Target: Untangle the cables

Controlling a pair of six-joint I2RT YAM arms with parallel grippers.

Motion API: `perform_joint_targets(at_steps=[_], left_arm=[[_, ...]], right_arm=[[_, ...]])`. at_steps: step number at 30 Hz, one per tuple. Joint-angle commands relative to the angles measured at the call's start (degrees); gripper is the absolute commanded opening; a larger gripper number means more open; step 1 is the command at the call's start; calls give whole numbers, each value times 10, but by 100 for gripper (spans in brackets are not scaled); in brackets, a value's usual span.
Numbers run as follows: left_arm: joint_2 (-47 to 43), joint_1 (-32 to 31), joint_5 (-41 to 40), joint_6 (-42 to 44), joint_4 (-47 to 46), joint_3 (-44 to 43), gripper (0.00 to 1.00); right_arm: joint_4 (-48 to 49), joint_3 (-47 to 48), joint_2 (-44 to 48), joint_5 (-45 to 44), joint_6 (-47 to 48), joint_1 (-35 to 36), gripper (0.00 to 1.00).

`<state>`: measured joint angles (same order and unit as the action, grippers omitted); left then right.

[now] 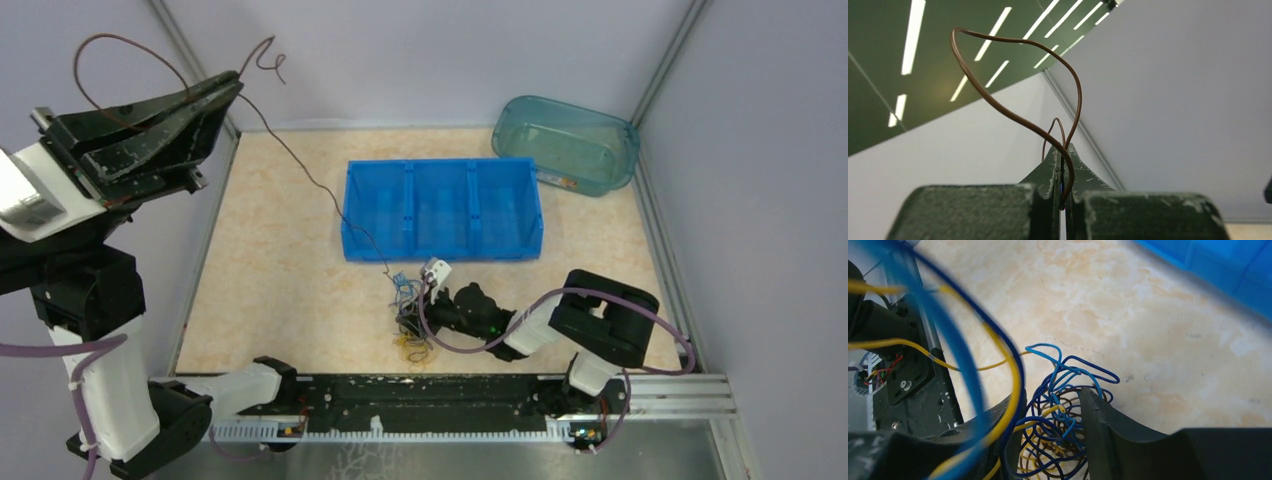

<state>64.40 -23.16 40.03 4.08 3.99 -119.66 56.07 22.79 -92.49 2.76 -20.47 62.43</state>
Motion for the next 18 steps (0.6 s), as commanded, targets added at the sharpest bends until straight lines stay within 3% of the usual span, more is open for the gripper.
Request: perform_joint_targets(at_steps=[1,14,18], left_arm=[[9,0,-56,59,-41,-38,0],[24,51,-154,169,-200,-65,0],[23,62,-118,152,-151,-65,0]], right_arm=[[101,-43,-17,-32,-32,5,42],[270,-155,-92,-76,-99,5,41],[300,-170,-83,-79,-105,5,44]])
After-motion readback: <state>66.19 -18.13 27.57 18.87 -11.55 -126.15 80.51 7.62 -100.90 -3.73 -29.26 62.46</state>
